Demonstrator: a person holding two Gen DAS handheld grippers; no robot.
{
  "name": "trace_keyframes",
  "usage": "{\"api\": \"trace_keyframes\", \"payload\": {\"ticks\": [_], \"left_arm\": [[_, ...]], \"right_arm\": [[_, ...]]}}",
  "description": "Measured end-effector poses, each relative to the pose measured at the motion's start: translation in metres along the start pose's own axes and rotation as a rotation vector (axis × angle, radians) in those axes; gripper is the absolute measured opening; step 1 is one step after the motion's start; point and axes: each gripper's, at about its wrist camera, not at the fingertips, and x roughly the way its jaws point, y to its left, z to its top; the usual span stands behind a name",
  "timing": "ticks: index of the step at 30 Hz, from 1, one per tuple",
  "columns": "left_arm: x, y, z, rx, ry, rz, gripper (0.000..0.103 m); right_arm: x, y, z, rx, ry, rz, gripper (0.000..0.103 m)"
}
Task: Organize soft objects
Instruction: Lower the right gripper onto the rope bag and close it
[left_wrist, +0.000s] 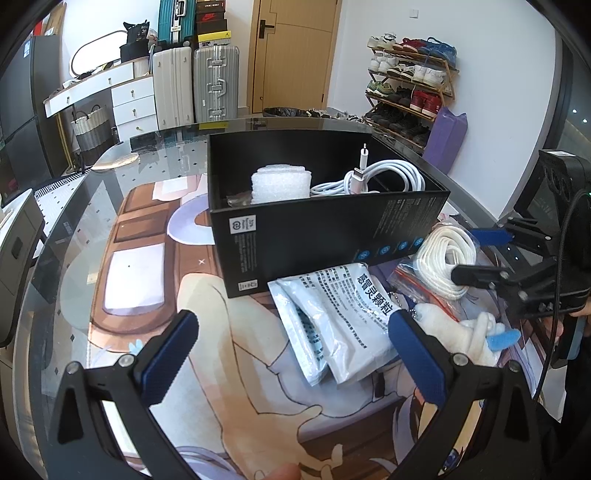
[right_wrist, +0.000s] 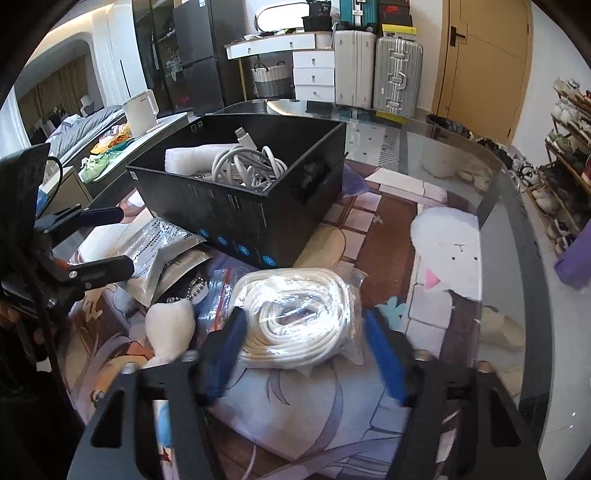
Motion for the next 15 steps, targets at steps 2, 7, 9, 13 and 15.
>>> {"api": "trace_keyframes", "payload": {"ticks": [2, 7, 9, 13, 15], "left_arm": [[0.000, 0.000, 0.000, 0.000, 0.000, 0.000, 0.103], [0.000, -0.001, -0.001, 0.000, 0.000, 0.000, 0.103], [0.000, -0.001, 0.000, 0.001, 0.001, 0.000, 0.103], [0.000, 0.000, 0.000, -0.001, 0.001, -0.002, 0.103], [0.000, -0.001, -0.001, -0.001, 0.002, -0.002, 0.103]], "right_arm": [[-0.002, 0.004, 0.000, -0.015, -0.008, 0.008, 0.093], [0.005, 0.019, -0.002, -0.068, 0.018, 0.021, 0.096], [0.010, 0.021, -0.002, -0.065, 0.024, 0.032, 0.096], [0.015, 0.021, -0.001, -0.056, 0.037, 0.039, 0.097], [0.018, 0.019, -0.001, -0.046, 0.041, 0.021, 0.097]]}}
